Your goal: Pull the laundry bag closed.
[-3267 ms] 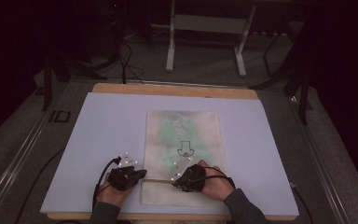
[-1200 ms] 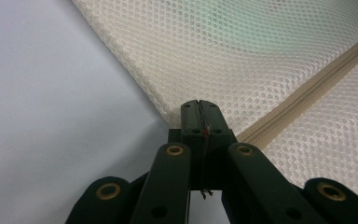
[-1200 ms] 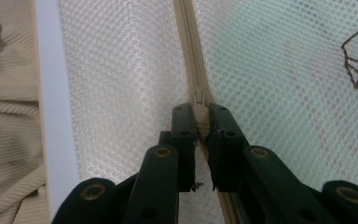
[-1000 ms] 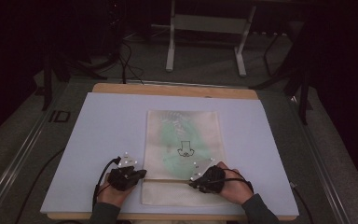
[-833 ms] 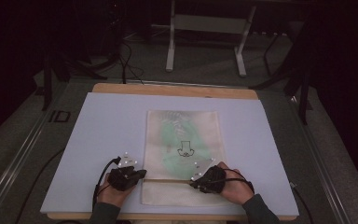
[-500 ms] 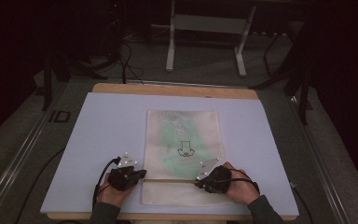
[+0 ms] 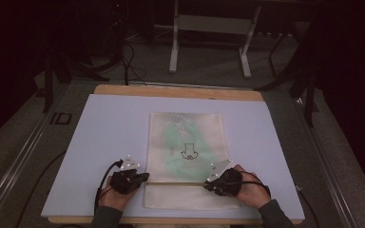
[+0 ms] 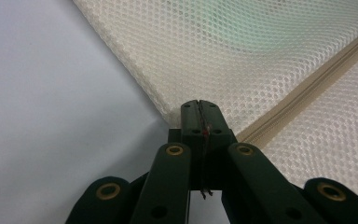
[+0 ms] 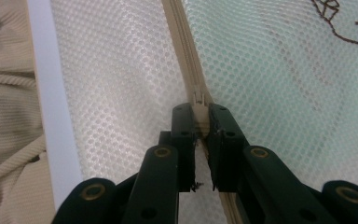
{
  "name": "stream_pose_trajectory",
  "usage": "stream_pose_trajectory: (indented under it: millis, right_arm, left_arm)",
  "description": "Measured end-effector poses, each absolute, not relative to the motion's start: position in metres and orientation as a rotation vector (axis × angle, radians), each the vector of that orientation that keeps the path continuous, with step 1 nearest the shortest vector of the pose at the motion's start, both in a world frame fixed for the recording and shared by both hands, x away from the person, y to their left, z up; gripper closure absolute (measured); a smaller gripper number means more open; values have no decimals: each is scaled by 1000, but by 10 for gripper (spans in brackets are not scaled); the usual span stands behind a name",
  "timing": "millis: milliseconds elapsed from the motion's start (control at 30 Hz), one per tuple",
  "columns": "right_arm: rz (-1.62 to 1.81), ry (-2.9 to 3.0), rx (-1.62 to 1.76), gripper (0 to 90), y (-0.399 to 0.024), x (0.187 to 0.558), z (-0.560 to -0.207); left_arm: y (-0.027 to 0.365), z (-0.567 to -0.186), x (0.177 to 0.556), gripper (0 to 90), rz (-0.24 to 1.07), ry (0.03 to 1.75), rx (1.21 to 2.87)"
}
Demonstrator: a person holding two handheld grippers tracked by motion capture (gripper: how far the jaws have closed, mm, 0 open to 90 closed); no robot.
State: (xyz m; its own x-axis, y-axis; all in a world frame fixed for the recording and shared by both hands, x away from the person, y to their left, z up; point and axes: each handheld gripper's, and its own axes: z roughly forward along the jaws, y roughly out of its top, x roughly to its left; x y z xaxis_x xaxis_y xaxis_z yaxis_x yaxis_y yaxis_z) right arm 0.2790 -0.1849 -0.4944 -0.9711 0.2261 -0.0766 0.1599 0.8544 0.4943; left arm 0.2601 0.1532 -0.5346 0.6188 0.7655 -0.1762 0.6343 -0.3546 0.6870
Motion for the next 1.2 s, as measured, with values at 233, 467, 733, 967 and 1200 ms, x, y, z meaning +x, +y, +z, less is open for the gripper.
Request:
stream_pose_trajectory:
  millis: [233, 467, 733, 967, 1200]
  right_arm:
    - [752, 2903, 312, 823, -189, 279, -494]
    - [758, 2903, 320, 823, -193, 280, -491]
    - [756, 2903, 339, 822, -201, 279, -491]
    - [753, 2906, 347, 822, -204, 279, -492]
    - [771, 2904, 370, 822, -211, 278, -491]
  left_arm:
    - [153, -535, 260, 895, 224, 1097, 2094]
    - [153, -535, 260, 895, 223, 1098, 2093]
    - [153, -535, 260, 895, 225, 1098, 2093]
    - [153, -535, 260, 895, 224, 1098, 2094]
    - [153, -534, 260, 895, 224, 1098, 2094]
